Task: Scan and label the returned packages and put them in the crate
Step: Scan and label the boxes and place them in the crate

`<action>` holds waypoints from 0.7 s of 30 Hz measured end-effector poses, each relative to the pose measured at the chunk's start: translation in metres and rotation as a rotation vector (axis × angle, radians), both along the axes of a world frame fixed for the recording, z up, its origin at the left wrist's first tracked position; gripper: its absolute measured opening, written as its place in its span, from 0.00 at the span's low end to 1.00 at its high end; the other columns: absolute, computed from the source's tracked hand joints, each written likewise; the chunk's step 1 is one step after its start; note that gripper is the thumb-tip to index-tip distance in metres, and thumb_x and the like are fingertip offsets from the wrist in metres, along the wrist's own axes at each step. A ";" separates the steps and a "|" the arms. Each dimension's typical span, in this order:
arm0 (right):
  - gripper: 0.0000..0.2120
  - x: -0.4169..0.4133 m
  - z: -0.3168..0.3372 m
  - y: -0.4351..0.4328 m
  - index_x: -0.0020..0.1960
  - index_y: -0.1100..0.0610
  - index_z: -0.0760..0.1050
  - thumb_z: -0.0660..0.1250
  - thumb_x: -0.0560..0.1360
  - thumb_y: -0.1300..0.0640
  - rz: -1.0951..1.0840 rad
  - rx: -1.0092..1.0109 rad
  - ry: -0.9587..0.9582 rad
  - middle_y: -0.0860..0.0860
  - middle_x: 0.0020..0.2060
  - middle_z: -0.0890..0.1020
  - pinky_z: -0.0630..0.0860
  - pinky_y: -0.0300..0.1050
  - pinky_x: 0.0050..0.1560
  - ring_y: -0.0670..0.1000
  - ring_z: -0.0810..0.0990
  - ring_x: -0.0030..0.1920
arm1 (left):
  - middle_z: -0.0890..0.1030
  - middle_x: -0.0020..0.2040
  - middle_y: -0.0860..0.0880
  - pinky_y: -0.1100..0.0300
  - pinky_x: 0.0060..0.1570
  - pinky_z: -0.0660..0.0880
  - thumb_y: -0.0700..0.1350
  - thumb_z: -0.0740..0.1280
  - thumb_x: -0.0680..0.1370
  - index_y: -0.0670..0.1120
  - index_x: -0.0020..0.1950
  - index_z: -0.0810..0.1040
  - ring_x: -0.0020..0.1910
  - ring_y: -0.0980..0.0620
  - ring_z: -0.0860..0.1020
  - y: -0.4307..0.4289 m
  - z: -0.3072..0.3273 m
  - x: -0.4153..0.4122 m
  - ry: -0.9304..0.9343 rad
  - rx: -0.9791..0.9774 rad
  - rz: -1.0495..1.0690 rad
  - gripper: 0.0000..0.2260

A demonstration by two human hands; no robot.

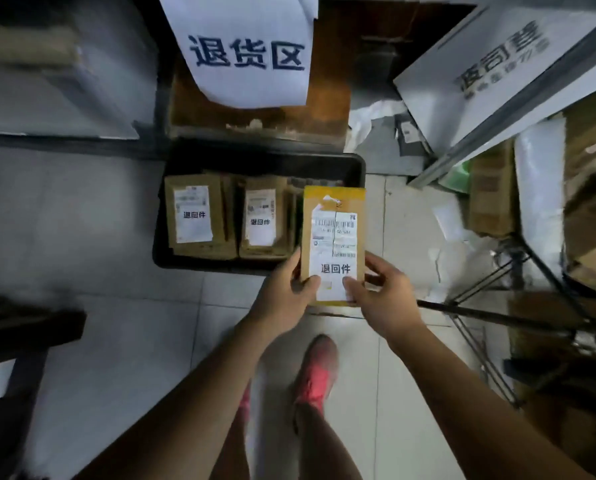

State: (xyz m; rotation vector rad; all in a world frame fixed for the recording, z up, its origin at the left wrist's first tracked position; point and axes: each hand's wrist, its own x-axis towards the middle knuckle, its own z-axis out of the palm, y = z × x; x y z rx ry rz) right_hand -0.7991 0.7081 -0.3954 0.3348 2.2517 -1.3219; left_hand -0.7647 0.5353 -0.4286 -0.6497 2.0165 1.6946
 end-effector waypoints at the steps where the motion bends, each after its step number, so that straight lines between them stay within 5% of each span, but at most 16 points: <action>1: 0.19 -0.016 -0.020 -0.002 0.58 0.40 0.79 0.72 0.75 0.62 0.007 0.008 -0.004 0.38 0.49 0.86 0.83 0.50 0.52 0.41 0.83 0.49 | 0.79 0.66 0.54 0.53 0.65 0.75 0.43 0.67 0.80 0.55 0.76 0.67 0.62 0.57 0.79 -0.002 -0.020 -0.016 0.002 -0.035 -0.036 0.25; 8: 0.17 -0.094 -0.134 -0.021 0.64 0.50 0.78 0.72 0.76 0.57 0.053 0.154 -0.034 0.46 0.58 0.84 0.81 0.40 0.51 0.49 0.83 0.56 | 0.77 0.69 0.54 0.59 0.59 0.78 0.46 0.65 0.82 0.58 0.78 0.60 0.65 0.52 0.78 -0.016 -0.123 -0.101 -0.065 -0.149 -0.188 0.27; 12: 0.17 -0.100 -0.167 -0.028 0.65 0.51 0.77 0.71 0.77 0.56 0.066 0.235 -0.073 0.46 0.60 0.84 0.80 0.38 0.49 0.50 0.82 0.58 | 0.77 0.69 0.50 0.77 0.46 0.72 0.44 0.66 0.82 0.51 0.76 0.64 0.66 0.51 0.76 -0.018 -0.151 -0.112 -0.048 -0.233 -0.253 0.23; 16: 0.17 -0.098 -0.167 -0.028 0.65 0.52 0.76 0.70 0.77 0.56 0.070 0.278 -0.098 0.48 0.59 0.84 0.81 0.49 0.57 0.53 0.82 0.58 | 0.77 0.69 0.48 0.57 0.62 0.76 0.44 0.67 0.81 0.47 0.75 0.66 0.67 0.49 0.76 -0.016 -0.148 -0.112 -0.012 -0.296 -0.311 0.23; 19: 0.14 -0.100 -0.143 -0.023 0.63 0.55 0.74 0.66 0.79 0.54 0.181 0.419 -0.048 0.54 0.58 0.82 0.79 0.51 0.55 0.58 0.79 0.58 | 0.73 0.69 0.47 0.53 0.59 0.76 0.46 0.68 0.80 0.48 0.77 0.63 0.66 0.48 0.74 -0.017 -0.122 -0.112 0.090 -0.525 -0.452 0.27; 21: 0.18 -0.101 -0.113 -0.016 0.69 0.54 0.71 0.62 0.81 0.54 0.232 0.529 -0.042 0.54 0.67 0.76 0.75 0.52 0.61 0.58 0.73 0.66 | 0.71 0.71 0.47 0.50 0.60 0.75 0.45 0.69 0.78 0.49 0.78 0.64 0.67 0.47 0.73 -0.022 -0.091 -0.112 0.230 -0.741 -0.603 0.29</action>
